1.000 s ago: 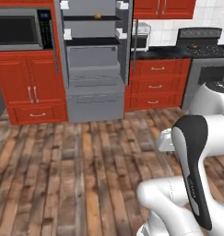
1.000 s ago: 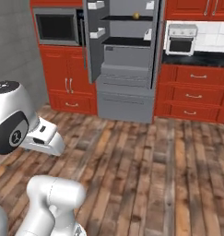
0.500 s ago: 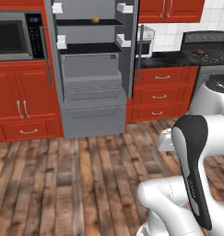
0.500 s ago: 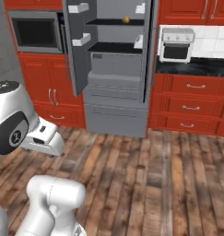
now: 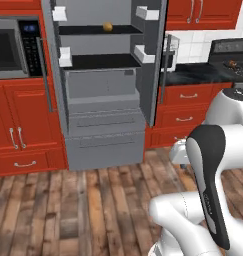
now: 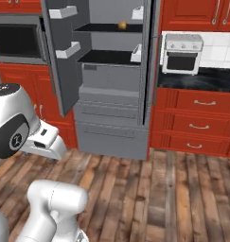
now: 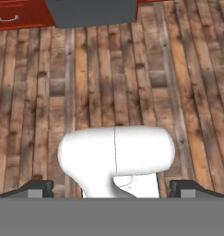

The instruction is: Place the cold items (potato and mushroom) from the fridge in one tupperware on the dining counter. Place the warm items (hot dog and kebab skewer) in the stove area in another tupperware.

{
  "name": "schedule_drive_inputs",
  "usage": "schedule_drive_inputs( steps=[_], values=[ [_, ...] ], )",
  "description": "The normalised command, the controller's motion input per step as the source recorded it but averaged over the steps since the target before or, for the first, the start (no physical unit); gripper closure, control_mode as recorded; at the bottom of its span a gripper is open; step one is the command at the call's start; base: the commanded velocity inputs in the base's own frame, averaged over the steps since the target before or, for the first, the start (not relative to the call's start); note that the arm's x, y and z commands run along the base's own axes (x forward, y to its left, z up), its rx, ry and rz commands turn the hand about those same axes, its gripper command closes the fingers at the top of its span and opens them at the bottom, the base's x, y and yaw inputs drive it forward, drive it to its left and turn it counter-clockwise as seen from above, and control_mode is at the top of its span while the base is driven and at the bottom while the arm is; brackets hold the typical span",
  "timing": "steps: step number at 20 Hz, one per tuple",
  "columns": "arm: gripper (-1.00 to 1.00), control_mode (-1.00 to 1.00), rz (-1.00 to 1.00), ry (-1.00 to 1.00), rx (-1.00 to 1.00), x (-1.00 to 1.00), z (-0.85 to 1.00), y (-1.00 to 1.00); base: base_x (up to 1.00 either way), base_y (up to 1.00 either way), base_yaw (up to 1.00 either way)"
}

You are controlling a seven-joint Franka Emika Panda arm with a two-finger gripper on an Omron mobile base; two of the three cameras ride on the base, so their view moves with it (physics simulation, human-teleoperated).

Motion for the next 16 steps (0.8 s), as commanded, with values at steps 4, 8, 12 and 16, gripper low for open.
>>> schedule_drive_inputs(
  steps=[4,8,12,16],
  values=[
    [-1.0,1.0,0.0,0.0,0.0,0.0,0.0,0.0,1.0,0.13,0.0],
    [-1.0,1.0,0.0,0.0,0.0,0.0,0.0,0.0,1.0,0.16,0.0],
    [-1.0,1.0,0.0,0.0,0.0,0.0,0.0,0.0,0.97,0.22,0.0],
    [-1.0,1.0,0.0,0.0,0.0,0.0,0.0,0.0,0.86,0.38,0.0]
  ],
)
